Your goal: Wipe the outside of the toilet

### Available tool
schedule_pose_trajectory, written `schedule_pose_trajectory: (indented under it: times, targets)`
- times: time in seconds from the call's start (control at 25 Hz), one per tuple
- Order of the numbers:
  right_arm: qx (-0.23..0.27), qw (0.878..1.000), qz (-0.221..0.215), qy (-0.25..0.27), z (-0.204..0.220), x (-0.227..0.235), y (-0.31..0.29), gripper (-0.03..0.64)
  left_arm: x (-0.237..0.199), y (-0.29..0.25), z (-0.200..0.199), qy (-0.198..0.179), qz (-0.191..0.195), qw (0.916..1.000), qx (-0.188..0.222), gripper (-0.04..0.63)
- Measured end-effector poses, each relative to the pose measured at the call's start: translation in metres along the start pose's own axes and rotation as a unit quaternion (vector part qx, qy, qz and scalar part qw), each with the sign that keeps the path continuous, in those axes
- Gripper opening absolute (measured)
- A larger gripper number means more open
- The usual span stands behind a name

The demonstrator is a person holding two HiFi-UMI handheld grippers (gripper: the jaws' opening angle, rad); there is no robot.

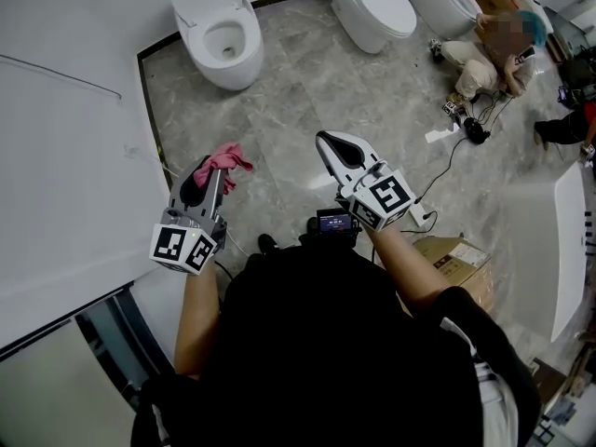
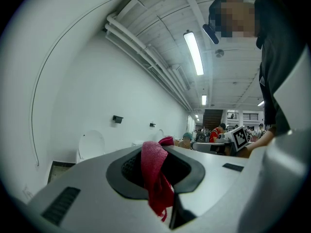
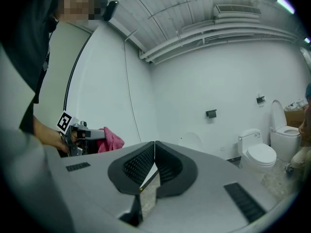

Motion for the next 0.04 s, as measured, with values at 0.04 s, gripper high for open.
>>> schedule_pose_trajectory:
  times: [0.04]
  targets:
    - [-0.001, 1.0, 0.0, -0.001, -0.0004, 0.0001, -0.0003, 0.034, -0.0002, -0.0009, -0.001, -0.001, 0.0, 1.0, 0.0, 0.078]
Point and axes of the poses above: the fingertips, and each gripper's own axes: y backward along the fingers, x to its right, z out of its underside, the point moved 5 cm from there along y, backward along the fingers, and after that the axes turned 12 degrees about z, right-handed, at the moved point
